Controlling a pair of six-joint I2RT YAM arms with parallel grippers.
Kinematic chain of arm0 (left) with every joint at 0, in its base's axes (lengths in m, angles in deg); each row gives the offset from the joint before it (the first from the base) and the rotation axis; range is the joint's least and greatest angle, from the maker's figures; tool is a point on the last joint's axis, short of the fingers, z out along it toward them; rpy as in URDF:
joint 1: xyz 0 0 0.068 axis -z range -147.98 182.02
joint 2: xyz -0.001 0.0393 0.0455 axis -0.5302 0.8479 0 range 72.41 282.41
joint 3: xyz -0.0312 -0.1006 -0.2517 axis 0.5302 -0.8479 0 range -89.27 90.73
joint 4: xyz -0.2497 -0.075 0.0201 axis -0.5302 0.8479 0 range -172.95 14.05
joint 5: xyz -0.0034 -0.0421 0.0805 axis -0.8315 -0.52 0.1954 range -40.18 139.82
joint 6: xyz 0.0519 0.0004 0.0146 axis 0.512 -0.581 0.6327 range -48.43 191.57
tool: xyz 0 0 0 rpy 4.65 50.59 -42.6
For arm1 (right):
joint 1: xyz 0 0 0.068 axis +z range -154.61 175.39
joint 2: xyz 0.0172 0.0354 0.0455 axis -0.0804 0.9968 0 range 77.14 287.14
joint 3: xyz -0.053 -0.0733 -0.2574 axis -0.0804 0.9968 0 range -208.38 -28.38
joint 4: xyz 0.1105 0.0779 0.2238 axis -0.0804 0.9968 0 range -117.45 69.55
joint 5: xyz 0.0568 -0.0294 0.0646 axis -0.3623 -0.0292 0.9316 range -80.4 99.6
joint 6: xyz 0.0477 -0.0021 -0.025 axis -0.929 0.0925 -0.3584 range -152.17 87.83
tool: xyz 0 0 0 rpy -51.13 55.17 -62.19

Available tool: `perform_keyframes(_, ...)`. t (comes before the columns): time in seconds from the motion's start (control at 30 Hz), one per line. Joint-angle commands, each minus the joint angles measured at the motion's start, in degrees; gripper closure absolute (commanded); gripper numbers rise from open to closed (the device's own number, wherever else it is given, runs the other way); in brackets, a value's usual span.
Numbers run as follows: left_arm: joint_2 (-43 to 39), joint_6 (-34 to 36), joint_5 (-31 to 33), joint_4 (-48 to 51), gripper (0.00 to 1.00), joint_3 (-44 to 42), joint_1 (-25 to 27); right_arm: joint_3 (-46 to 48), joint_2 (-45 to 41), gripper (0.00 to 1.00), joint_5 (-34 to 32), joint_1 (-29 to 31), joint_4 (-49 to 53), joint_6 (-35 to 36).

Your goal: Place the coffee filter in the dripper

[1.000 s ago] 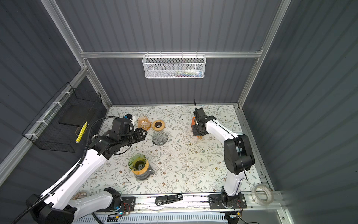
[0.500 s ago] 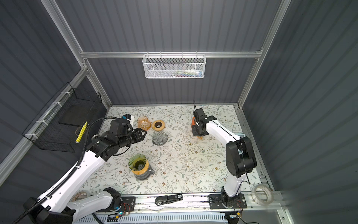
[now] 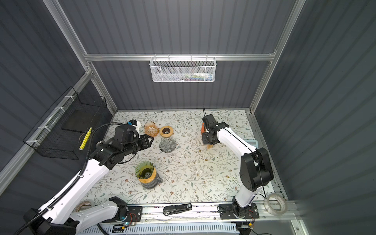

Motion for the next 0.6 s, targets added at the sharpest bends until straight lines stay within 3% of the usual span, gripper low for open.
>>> perform_keyframes(0.0, -1.24, 1.07, 0.97, 1.93, 0.62, -0.20, 0.26, 0.28, -2.58, 1.00, -0.58, 1.30, 2.24, -0.86)
perform_keyframes(0.33, -2.62, 1.11, 1.66, 3.83, 0.62, 0.14, 0.24, -2.01, -5.05, 1.00, -1.28, 6.98, 4.60, -1.35)
perform_keyframes(0.57, -4.28, 0.80, 3.38, 11.96, 0.63, 3.04, 0.23, -8.00, -7.26, 1.00, 1.52, 13.18, 8.44, 0.12)
